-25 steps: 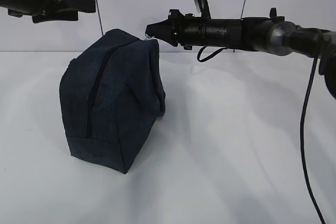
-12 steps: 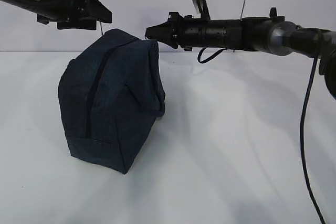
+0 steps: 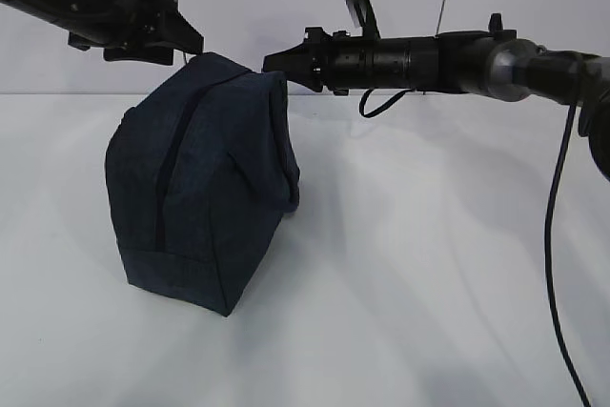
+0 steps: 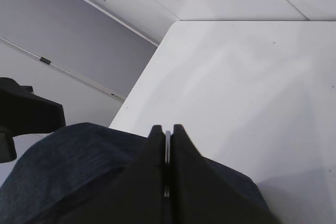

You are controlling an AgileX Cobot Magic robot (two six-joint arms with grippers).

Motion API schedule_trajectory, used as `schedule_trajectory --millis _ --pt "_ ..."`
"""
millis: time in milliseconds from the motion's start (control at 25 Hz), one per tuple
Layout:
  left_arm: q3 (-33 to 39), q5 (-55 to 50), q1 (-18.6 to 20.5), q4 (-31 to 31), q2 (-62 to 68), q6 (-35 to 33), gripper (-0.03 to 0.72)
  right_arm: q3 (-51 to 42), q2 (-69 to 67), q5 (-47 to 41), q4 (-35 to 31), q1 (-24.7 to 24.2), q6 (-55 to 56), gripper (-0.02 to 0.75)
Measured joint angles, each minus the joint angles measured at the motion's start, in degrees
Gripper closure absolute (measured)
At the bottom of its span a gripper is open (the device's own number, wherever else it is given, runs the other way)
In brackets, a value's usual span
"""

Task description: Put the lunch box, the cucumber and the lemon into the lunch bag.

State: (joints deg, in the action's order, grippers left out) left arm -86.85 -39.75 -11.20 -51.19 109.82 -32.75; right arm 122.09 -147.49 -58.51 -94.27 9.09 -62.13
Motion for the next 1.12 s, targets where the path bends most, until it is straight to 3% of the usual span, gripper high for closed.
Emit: schedule_trajectory --millis 480,880,1000,1120 --pt "-0.17 -1.4 -1.87 1.22 0.0 0.12 0.331 0.0 0.0 -1.33 0.23 0.0 0.0 0.718" --pt "-0.17 -1.4 -1.87 1.22 1.11 0.12 0.397 0.0 0.0 -1.68 0.23 0.0 0.0 0.718" --pt "-0.17 -1.4 -2.34 1.14 2.1 0.12 0.455 0.0 0.0 -1.68 0.23 0.0 0.0 0.718" --pt "-0.25 -1.52 -2.7 0.99 2.25 -0.5 0.58 0.0 0.0 -1.68 0.23 0.0 0.0 0.718"
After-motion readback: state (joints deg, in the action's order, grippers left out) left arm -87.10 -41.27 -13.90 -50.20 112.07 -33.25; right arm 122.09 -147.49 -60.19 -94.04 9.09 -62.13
